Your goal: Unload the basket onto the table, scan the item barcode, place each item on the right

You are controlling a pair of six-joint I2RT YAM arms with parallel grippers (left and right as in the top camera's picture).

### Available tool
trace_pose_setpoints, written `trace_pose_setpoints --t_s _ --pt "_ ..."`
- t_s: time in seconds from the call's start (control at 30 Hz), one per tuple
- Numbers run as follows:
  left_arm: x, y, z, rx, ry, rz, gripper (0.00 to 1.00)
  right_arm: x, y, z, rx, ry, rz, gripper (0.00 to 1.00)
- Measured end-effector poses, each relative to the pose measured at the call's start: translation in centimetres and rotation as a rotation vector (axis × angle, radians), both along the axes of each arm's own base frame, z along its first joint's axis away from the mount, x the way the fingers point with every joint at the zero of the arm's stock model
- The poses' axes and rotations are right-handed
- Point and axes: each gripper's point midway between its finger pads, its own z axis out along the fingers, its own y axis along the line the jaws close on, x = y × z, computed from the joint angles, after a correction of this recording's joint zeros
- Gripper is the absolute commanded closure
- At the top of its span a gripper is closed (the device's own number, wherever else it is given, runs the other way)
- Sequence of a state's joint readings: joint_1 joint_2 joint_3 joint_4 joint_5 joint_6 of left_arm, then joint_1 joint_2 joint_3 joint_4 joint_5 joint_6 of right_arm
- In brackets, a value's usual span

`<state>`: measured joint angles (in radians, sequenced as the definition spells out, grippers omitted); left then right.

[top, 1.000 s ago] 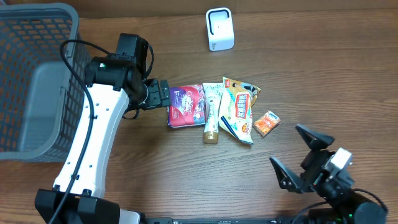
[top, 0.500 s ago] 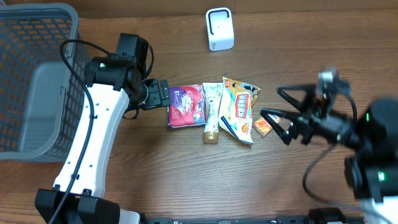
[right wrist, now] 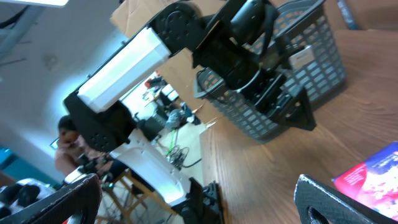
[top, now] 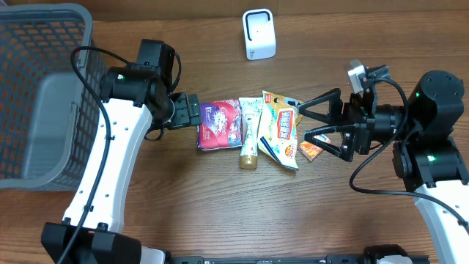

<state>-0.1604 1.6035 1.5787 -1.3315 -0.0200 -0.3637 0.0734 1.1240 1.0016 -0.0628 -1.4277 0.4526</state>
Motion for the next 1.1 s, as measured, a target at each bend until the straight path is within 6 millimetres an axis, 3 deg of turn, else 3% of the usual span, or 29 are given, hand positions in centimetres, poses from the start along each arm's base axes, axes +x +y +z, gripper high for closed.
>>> trace_pose_setpoints --t_s 0.3,0.4,0.5,0.6,0.7,0.8,0.93,1.03,1.1 --pt "0.0 0.0 0.0 0.0 0.0 0.0 0.0 1.2 -0.1 0.1 -0.005 -0.008 -0.068 0.0" --pt "0.0 0.0 0.0 0.0 0.0 0.0 0.0 3.0 -0.4 -0.4 -0.014 0.072 -0.178 0.0" --pt "0.0 0.0 0.0 0.0 0.0 0.0 0.0 4.9 -1.1 -2.6 -0.06 0.215 -0.323 0.0" --pt "0.0 0.0 0.0 0.0 0.001 0.0 0.0 6.6 -2.4 -7.2 -0.193 0.395 -0.538 0.0" --pt "0.0 0.0 0.0 0.0 0.0 0.0 0.0 6.9 -4.6 -11.6 -0.351 0.514 -0.718 0.0" --pt "0.0 0.0 0.0 0.0 0.0 0.0 0.0 6.8 -6.8 -13.4 -0.46 0.575 -0.841 0.0" --pt "0.0 0.0 0.0 0.0 0.0 0.0 0.0 6.3 -9.3 -12.2 -0.56 0.593 -0.973 0.0" --pt "0.0 0.0 0.0 0.0 0.0 0.0 0.0 6.5 -10.1 -9.8 -0.554 0.548 -1.028 0.0" --pt "0.0 0.0 0.0 0.0 0.001 0.0 0.0 6.6 -10.0 -9.4 -0.54 0.539 -1.023 0.0"
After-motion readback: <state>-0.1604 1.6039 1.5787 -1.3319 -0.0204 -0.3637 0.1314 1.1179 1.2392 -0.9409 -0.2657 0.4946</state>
